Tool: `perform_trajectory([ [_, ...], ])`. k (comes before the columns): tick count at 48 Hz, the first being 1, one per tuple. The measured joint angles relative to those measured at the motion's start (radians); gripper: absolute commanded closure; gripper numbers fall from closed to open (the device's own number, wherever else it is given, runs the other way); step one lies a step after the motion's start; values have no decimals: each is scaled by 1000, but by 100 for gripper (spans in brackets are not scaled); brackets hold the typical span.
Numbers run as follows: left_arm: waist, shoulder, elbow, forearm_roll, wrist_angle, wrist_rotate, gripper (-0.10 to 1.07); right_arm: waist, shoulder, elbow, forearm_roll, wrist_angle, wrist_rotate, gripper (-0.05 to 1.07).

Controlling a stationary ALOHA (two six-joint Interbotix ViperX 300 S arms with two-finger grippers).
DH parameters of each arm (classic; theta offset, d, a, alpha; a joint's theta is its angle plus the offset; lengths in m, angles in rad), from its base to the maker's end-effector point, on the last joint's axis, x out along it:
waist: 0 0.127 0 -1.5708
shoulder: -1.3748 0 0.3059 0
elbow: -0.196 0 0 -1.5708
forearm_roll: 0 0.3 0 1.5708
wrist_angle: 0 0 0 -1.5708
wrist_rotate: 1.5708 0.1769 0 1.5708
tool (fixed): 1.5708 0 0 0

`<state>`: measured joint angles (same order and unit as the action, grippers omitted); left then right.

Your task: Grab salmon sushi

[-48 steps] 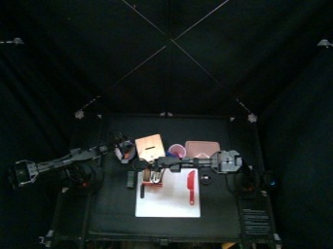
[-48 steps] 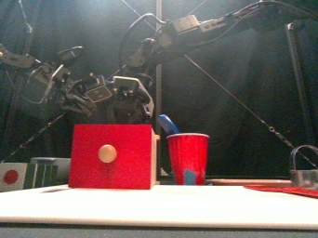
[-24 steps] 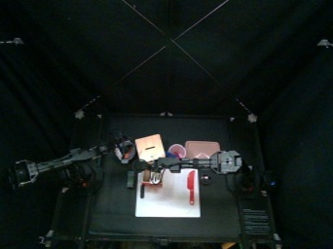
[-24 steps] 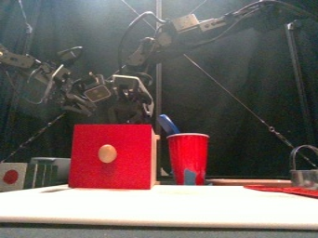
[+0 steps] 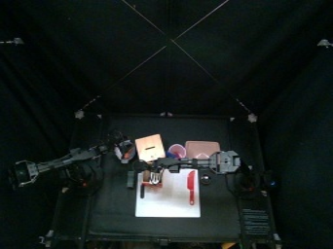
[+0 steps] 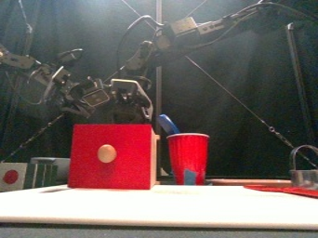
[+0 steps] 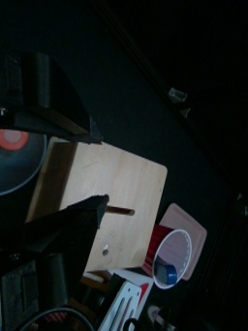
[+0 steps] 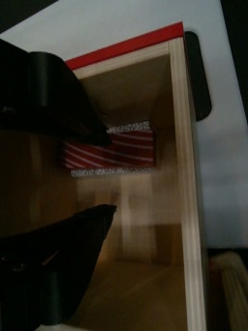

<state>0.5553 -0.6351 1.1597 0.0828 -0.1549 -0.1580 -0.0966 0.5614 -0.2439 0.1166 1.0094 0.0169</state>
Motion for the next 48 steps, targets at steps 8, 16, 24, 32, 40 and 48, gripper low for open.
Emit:
perform_trajectory([
  [8, 0, 0, 0, -3, 5, 0, 13, -2, 8, -6, -6, 2, 2, 16],
  [16, 2, 0, -2, -3, 11, 0, 13, 3, 11, -21, -51, 0, 18, 16],
  [24, 2, 0, 0, -3, 11, -2, 13, 8, 14, -41, -133, 25, 23, 16],
  [32, 0, 0, -2, -3, 20, -2, 13, 8, 17, -54, -160, 54, 25, 16],
  [40, 0, 0, 0, -3, 29, -3, 13, 8, 17, -57, -133, 55, 17, 16],
  [48, -2, 0, -2, -3, 31, -3, 13, 3, 18, -63, -104, 63, 21, 17],
])
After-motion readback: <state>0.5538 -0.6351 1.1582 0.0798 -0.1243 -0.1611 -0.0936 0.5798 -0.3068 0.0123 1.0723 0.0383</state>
